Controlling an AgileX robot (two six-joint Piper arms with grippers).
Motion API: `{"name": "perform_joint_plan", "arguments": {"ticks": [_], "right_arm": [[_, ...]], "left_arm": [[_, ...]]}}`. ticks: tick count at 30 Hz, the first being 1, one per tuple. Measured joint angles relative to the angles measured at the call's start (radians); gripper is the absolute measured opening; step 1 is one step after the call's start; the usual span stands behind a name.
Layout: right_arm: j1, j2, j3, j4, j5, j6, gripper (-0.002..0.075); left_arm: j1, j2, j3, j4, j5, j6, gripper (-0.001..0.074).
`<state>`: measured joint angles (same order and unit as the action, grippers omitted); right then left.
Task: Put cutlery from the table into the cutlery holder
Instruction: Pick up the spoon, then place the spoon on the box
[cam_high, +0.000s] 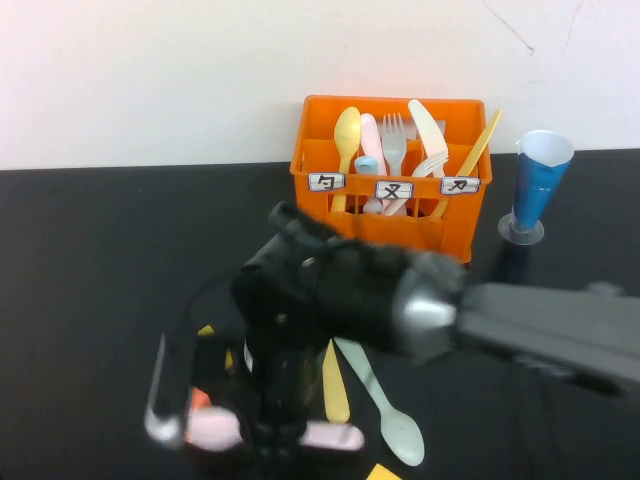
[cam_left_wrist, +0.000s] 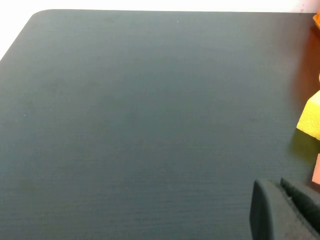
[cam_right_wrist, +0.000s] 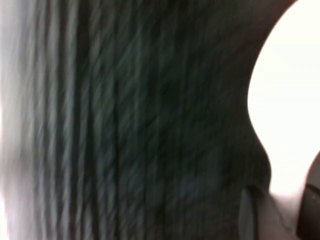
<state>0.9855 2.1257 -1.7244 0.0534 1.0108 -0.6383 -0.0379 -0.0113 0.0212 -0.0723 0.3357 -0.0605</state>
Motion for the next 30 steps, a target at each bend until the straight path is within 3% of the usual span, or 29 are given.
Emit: {"name": "perform_joint_plan", "arguments": {"ticks": [5,13,16,21,30], "right_arm": [[0.000,-0.197,0.164,-0.001,-0.351,0.151,0.0126],[-0.005,-0.451,0.596,0.146,-1.276,0.161,0.0126],[-0.037,-0.466,0.672,0.227,-1.564,0.139,0.0126],[-0.141,-0.443,0.654,0.268,-1.796,0.237,0.0126],[-0.256,-0.216,0.460,0.268,-1.835,0.303,0.0126]], "left_arm": [[0.000,0.000,0.000,0.000,0.000,0.000,-0.0001],[0.000,0.000,0.000,0.000,0.000,0.000,-0.0001],[0.000,0.000,0.000,0.000,0.000,0.000,-0.0001],[0.000,0.000,0.000,0.000,0.000,0.000,-0.0001],[0.000,0.000,0.000,0.000,0.000,0.000,-0.0001]]}}
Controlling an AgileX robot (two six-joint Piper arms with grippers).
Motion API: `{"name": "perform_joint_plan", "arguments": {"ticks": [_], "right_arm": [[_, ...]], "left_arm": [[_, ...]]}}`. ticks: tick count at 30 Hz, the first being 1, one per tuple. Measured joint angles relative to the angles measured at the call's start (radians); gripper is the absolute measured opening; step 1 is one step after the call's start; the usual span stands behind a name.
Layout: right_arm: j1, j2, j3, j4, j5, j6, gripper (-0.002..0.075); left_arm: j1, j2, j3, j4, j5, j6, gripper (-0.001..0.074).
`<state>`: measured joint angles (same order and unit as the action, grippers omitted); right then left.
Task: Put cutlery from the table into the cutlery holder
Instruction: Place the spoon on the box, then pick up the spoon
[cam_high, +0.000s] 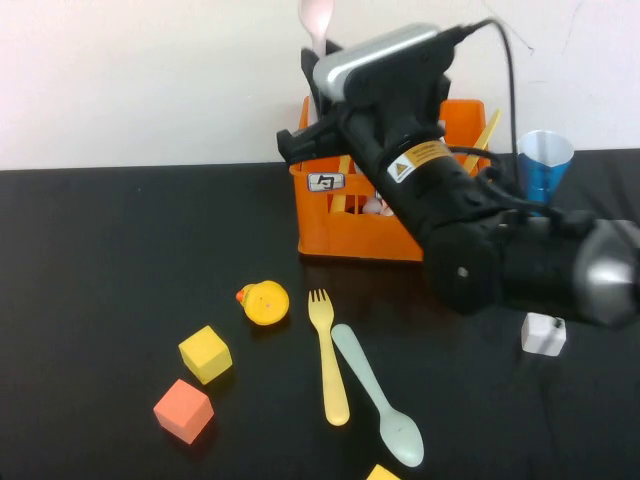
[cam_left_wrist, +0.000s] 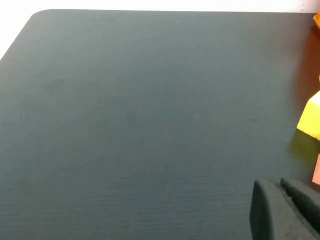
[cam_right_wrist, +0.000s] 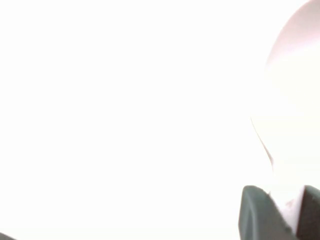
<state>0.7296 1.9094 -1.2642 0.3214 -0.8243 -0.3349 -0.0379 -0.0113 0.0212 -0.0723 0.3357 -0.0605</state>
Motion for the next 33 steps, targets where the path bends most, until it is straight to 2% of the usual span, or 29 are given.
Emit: {"name": "perform_joint_plan", "arguments": {"ticks": [5,13,19,22,26,30,33], "right_arm": [[-0.027,0.098,-0.052,0.004,0.014,0.003,0.0134],[-0.032,0.130,-0.064,0.026,0.052,0.007,0.0249],[-0.032,0.084,-0.064,0.028,0.145,-0.038,0.0258],[-0.033,0.000,-0.064,0.028,0.326,-0.134,0.0259],[-0.034,-0.138,-0.064,0.026,0.675,-0.243,0.0259],[-0.034,-0.245,-0.064,0.026,1.021,-0.249,0.0259],[-0.034,-0.277,-0.068,0.008,1.248,-0.164,0.0259]], "left_arm": [[0.000,0.000,0.000,0.000,0.000,-0.004,-0.0001],[0.000,0.000,0.000,0.000,0.000,-0.002,-0.0001],[0.000,0.000,0.000,0.000,0.000,-0.002,-0.0001],[0.000,0.000,0.000,0.000,0.000,-0.002,-0.0001],[0.000,0.000,0.000,0.000,0.000,-0.002,-0.0001],[0.000,0.000,0.000,0.000,0.000,-0.002,-0.0001],[0.000,0.000,0.000,0.000,0.000,-0.002,-0.0001]]}}
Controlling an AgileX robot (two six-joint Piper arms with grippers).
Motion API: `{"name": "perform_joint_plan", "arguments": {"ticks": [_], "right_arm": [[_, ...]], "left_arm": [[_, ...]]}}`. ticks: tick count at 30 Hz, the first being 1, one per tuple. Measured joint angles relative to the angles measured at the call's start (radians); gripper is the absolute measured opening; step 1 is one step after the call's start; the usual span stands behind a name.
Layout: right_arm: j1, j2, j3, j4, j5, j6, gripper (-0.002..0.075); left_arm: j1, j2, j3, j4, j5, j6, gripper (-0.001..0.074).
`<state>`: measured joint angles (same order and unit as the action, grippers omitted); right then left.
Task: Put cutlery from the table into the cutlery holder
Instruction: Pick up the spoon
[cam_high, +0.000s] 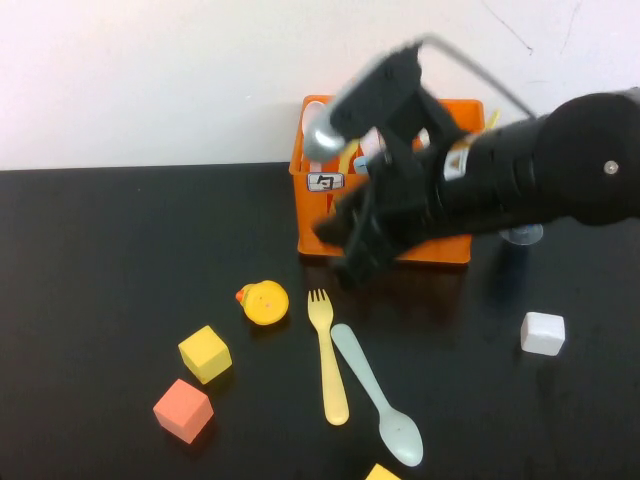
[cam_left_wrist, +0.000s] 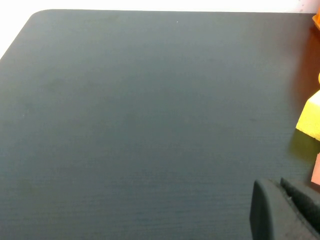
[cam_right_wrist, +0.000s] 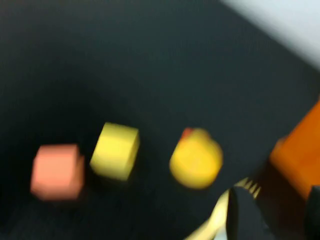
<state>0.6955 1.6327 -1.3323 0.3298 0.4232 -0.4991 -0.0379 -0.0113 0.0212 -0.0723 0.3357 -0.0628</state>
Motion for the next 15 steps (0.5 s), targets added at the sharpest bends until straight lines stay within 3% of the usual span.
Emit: {"name": "perform_joint_plan", "arguments": {"ticks": [8,15], "right_arm": [[0.002,0.058,0.000,-0.165,0.387,0.203,0.0277],[0.008,0.169,0.000,-0.170,0.441,0.223,0.0365]], "left_arm": [[0.000,0.000,0.000,0.000,0.000,0.003,-0.0001],[0.000,0.000,0.000,0.000,0.000,0.001,-0.0001]]}}
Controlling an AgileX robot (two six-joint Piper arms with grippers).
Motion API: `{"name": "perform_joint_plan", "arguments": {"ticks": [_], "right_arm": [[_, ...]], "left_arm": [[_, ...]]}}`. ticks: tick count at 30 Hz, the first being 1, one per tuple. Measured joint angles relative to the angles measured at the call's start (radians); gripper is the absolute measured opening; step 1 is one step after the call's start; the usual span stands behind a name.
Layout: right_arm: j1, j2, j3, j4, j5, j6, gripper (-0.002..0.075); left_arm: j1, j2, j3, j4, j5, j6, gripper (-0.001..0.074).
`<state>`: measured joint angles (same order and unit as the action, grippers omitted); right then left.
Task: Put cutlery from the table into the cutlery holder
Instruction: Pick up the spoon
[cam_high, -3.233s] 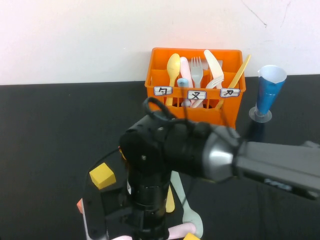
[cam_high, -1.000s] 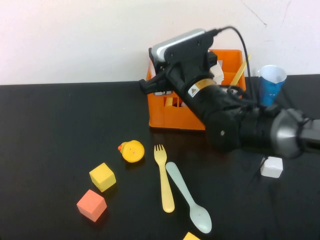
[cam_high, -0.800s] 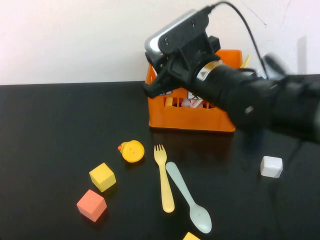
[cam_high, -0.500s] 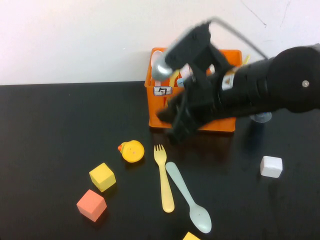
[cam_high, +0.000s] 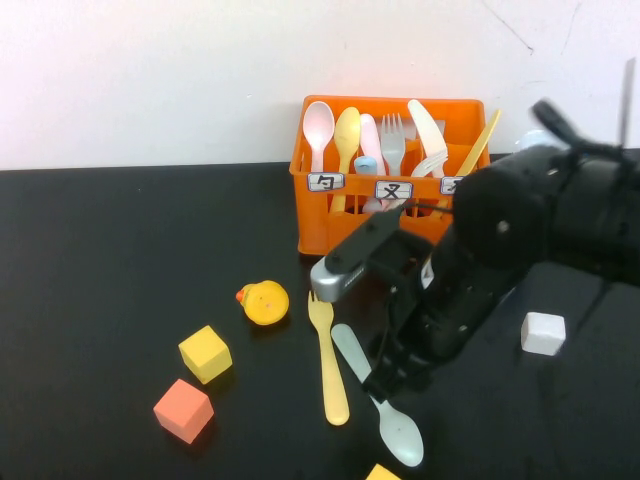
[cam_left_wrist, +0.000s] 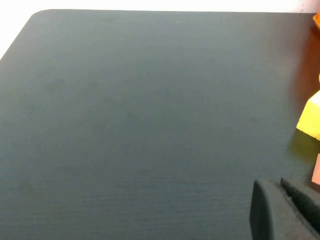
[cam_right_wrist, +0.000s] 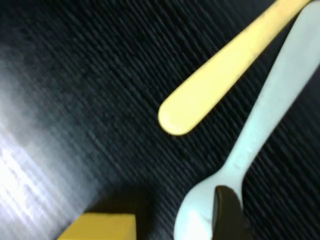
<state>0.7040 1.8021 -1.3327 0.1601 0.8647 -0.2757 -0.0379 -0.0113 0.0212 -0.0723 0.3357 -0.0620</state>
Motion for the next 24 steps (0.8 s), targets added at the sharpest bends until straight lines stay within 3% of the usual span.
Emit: {"name": "perform_joint_plan", "arguments": {"ticks": [9,24], "right_arm": [[0.002,0.133,-0.105,-0.008,-0.003,0.107,0.0378],[0.049,0.376,-0.425,-0.146,0.260,0.155,0.0379]], "left_arm": [[0.000,0.000,0.000,0.000,0.000,0.000,-0.0001],[0.000,0.000,0.000,0.000,0.000,0.000,-0.0001]]}}
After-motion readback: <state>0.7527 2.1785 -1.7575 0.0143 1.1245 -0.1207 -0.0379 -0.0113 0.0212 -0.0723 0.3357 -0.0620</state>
